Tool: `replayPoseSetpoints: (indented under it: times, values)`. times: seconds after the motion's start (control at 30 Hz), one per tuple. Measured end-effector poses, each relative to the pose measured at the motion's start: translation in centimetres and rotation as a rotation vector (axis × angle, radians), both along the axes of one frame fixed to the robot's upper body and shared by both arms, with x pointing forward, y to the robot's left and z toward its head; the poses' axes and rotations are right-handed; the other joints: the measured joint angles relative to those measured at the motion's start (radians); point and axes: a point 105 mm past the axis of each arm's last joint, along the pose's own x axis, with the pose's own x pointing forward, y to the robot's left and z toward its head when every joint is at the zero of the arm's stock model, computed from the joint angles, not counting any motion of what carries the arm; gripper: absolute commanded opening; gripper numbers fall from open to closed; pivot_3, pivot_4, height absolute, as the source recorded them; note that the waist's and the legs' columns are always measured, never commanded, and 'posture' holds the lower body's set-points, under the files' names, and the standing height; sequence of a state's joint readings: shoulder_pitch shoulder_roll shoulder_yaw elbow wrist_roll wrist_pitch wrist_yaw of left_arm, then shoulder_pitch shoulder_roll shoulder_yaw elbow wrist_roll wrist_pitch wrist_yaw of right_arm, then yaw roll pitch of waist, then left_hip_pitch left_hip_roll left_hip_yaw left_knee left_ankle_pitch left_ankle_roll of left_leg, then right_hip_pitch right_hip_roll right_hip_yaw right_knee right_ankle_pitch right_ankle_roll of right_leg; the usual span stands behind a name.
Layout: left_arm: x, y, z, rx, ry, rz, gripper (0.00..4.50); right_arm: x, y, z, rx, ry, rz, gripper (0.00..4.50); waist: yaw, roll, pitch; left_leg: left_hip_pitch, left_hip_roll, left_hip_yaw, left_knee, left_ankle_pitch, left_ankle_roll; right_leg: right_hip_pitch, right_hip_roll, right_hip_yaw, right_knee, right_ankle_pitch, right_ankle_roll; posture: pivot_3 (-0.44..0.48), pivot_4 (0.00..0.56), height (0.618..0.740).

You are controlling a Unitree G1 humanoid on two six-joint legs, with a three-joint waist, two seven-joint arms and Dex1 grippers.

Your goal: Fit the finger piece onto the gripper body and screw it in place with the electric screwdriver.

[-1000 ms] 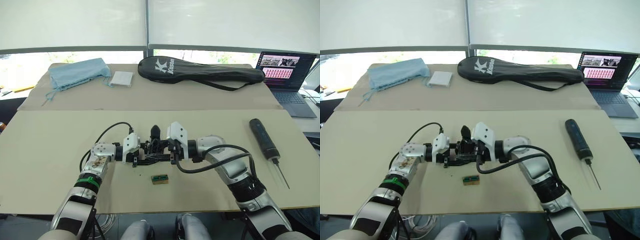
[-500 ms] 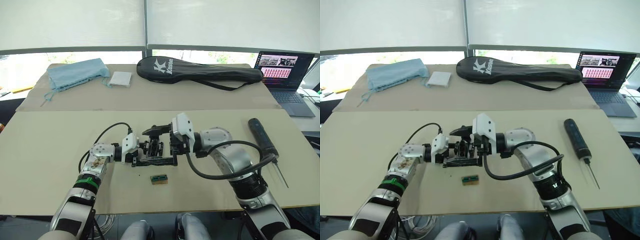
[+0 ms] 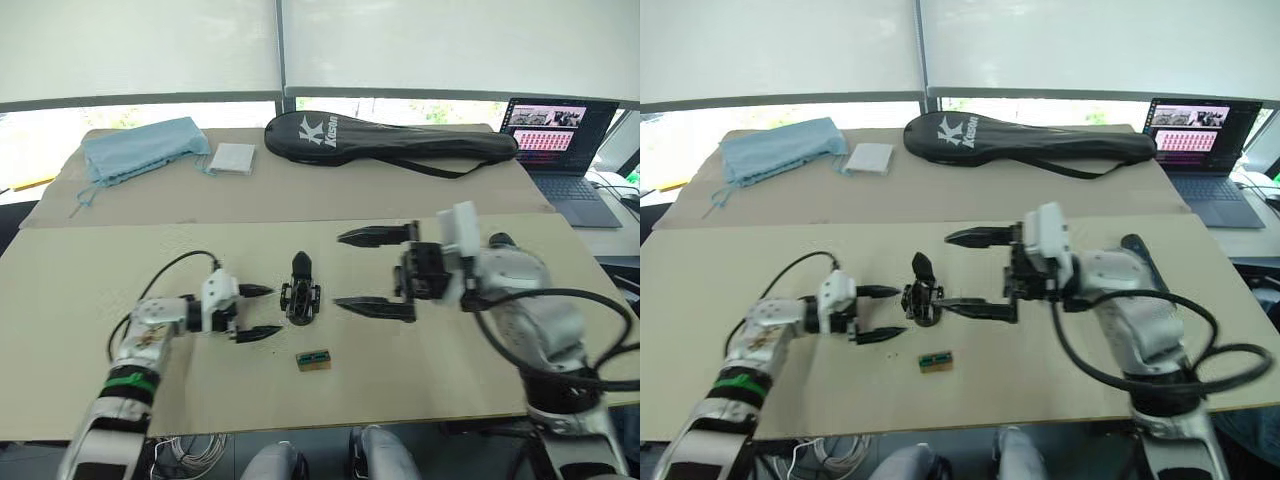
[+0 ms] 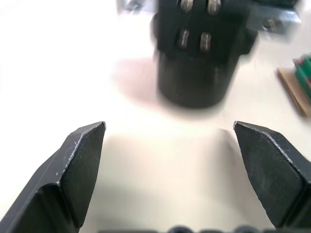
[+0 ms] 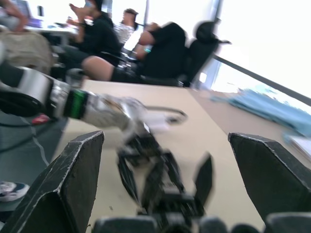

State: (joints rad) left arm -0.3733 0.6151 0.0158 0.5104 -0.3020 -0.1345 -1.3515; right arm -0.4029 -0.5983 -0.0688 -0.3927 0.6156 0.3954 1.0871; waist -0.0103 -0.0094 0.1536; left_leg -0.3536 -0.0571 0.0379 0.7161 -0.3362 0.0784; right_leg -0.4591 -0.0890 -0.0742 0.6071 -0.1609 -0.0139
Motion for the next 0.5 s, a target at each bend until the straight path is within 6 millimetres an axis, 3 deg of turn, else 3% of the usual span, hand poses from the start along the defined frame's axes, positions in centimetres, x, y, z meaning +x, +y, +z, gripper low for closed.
replayPoseSetpoints:
  times: [0.03,0.1,0.27,0.4,0.5]
  values:
    - [-0.8,1.0,0.6,0.011,0.014,0.004,4.46,-0.2,-2.0,-0.6,-0.016,0.026,-0.087,4.50,0.009,-0.001,0.001,0.000,0.000,0.000,0.000,0.000,0.000,0.001,-0.001,-0.001,-0.001,0.000,0.000,0.000,0.150,0.740]
    - [-1.1,1.7,0.9,0.020,0.027,0.014,4.46,-0.3,-3.0,-1.0,-0.020,0.042,-0.131,4.50,0.014,0.000,0.001,0.000,0.000,0.000,0.000,-0.001,0.001,0.001,-0.001,0.000,-0.002,0.000,0.000,0.000,0.150,0.740]
    - [-1.8,4.5,5.5,-0.009,-0.029,0.090,4.46,-1.5,-10.2,-2.8,-0.039,0.096,-0.467,4.50,0.039,0.000,0.002,-0.001,0.000,0.000,0.000,-0.002,0.002,0.003,-0.002,-0.001,-0.006,0.001,0.002,0.000,0.150,0.740]
    - [-2.4,2.8,7.9,-0.070,-0.057,0.038,4.46,-3.2,-14.0,-3.6,-0.067,0.091,-0.636,4.50,0.041,0.000,0.002,0.000,-0.001,0.000,-0.001,-0.002,0.001,0.004,-0.001,0.000,-0.008,0.001,0.003,0.000,0.150,0.740]
    - [-2.9,1.1,9.7,-0.165,-0.062,0.014,4.46,-5.7,-18.2,-6.0,-0.061,0.167,-0.832,4.50,0.051,0.000,0.002,0.001,0.000,0.000,-0.003,-0.002,0.002,0.005,0.001,0.000,-0.009,0.001,0.004,0.000,0.150,0.740]
